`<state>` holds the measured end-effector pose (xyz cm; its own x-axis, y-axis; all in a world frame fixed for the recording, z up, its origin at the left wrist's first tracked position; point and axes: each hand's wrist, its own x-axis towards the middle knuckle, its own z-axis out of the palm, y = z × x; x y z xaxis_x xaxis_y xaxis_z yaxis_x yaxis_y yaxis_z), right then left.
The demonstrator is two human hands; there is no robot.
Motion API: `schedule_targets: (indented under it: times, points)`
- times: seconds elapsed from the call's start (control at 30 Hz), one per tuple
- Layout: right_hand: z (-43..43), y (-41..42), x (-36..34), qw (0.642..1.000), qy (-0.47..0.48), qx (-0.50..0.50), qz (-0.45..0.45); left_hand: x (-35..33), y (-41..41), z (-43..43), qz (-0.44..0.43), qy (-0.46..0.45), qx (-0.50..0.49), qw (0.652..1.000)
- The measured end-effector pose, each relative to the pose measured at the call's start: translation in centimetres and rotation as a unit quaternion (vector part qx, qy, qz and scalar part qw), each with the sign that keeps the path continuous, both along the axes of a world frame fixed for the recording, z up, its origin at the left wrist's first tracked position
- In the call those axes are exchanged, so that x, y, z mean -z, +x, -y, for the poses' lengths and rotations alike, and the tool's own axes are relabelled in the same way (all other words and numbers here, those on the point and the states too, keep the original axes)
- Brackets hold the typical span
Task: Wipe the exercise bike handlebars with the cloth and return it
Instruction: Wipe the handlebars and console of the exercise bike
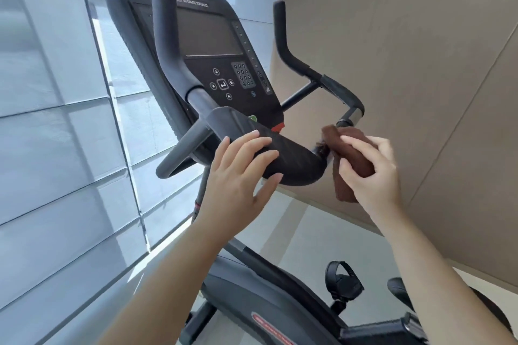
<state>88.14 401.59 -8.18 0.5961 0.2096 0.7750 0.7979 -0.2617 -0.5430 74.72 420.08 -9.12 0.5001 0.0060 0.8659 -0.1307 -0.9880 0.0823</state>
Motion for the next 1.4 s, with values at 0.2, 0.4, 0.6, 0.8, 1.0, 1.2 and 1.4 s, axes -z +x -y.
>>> schedule_targets:
  times: [0.2, 0.4, 0.6, 0.8, 1.0, 1.2, 1.4]
  points:
    - [-3.5, -2.4, -1.7, 0.991, -0.058, -0.08, 0.091, 0.0, 0.1, 0.7, 0.006, 0.002, -0.036, 0.999]
    - [-2.0, 0.5, -1.6, 0.986, -0.091, -0.126, 0.064, -0.4, 0.1, 1.3, 0.015, -0.003, -0.052, 0.999]
    - [-0.3, 3.4, -1.3, 0.991, -0.124, -0.04, -0.009, -0.5, -0.5, 2.4, -0.019, -0.062, -0.052, 0.997]
    - [-0.2, 3.7, -1.6, 0.984, -0.163, -0.066, 0.0, -0.3, -0.1, 4.1, 0.004, -0.103, -0.086, 0.991]
    - [0.4, 3.8, -4.0, 0.975, -0.161, -0.152, 0.019, -1.0, -0.2, 5.8, -0.029, -0.065, -0.186, 0.98]
    - [-1.7, 4.2, -3.8, 0.939, -0.224, -0.253, 0.068, -0.5, 2.9, 9.2, -0.007, 0.041, -0.225, 0.973]
    - [0.0, 15.1, -4.5, 0.945, -0.27, -0.186, 0.005, 0.4, 6.2, 9.5, 0.043, 0.045, -0.284, 0.957]
